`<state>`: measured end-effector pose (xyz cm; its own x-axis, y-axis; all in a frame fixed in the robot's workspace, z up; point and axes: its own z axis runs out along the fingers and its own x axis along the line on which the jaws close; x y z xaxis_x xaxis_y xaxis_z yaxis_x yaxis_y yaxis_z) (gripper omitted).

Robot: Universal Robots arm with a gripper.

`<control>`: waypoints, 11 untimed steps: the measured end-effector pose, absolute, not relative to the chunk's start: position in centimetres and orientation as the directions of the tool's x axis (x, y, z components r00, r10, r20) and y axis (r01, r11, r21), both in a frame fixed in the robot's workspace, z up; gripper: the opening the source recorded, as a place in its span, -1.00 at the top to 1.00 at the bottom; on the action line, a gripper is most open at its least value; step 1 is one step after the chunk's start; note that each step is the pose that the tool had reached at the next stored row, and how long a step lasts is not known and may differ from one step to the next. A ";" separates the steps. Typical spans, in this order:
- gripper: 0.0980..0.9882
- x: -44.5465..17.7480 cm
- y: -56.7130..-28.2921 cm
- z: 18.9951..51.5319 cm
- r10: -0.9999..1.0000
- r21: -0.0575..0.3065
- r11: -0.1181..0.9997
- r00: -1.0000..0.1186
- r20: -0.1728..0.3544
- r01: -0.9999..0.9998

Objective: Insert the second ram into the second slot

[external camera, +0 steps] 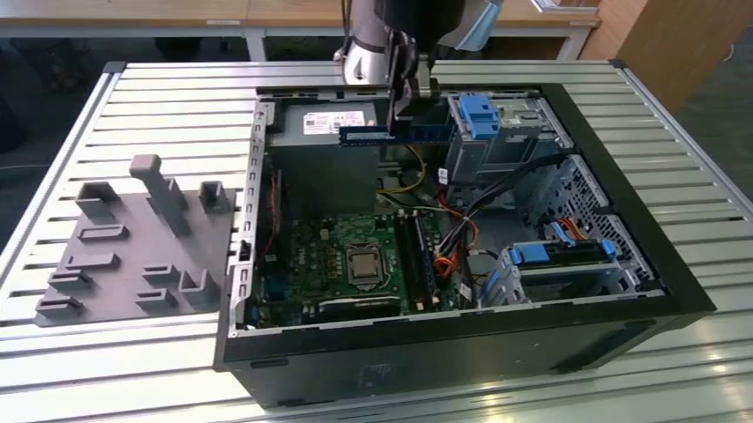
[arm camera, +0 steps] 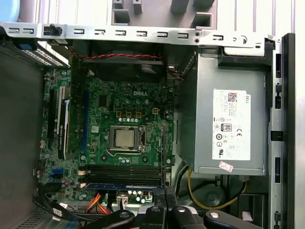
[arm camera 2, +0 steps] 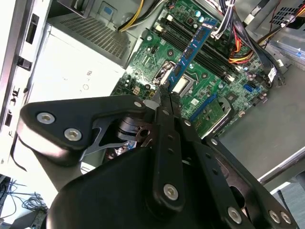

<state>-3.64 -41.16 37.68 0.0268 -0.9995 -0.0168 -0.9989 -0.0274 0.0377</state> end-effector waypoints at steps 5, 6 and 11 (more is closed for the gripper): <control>0.96 -3.6 -41.3 37.7 -0.999 0.038 -0.027 0.027 -0.017 -0.999; 0.96 -3.6 -41.3 37.7 -0.999 0.038 -0.027 0.027 -0.017 -0.999; 0.96 -3.6 -41.8 37.7 -1.000 0.038 -0.027 0.027 -0.017 -0.999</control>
<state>-3.64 -41.82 37.68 0.0268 -0.9995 -0.0167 -0.9989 -0.0274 0.0377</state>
